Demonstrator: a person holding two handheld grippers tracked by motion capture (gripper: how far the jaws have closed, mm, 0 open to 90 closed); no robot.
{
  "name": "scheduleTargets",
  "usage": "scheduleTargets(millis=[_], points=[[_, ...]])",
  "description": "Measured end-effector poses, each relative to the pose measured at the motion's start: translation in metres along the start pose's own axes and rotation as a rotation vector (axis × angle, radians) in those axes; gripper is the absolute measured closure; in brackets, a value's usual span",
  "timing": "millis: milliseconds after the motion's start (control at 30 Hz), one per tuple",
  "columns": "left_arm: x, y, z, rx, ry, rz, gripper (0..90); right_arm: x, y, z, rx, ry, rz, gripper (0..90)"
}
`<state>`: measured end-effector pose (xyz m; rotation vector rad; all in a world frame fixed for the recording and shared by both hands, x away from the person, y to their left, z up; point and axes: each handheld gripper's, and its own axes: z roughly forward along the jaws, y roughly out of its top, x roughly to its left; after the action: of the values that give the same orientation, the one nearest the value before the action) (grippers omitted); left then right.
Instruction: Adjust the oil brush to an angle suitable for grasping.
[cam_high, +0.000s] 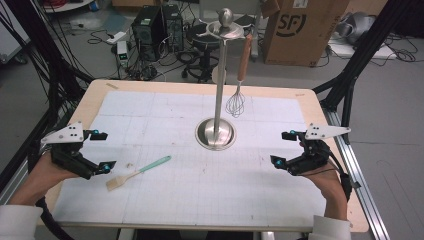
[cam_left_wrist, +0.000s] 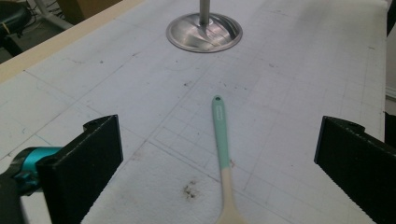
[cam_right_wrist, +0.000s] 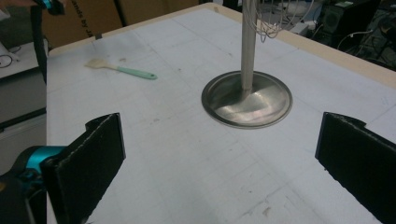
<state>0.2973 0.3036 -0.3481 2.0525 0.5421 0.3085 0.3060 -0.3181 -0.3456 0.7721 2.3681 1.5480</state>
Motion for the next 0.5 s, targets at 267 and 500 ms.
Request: scheduleTargets(millis=[267,500], points=[[0.001,0.017,0.003,0.070,-0.011,0.048,1.7,0.000,-0.003,0.001,0.017,-0.012,0.000,0.0],[0.003,0.031,0.015,0.151,-0.030,0.071,1.7,0.003,-0.002,-0.006,0.001,-0.020,-0.005,0.0]])
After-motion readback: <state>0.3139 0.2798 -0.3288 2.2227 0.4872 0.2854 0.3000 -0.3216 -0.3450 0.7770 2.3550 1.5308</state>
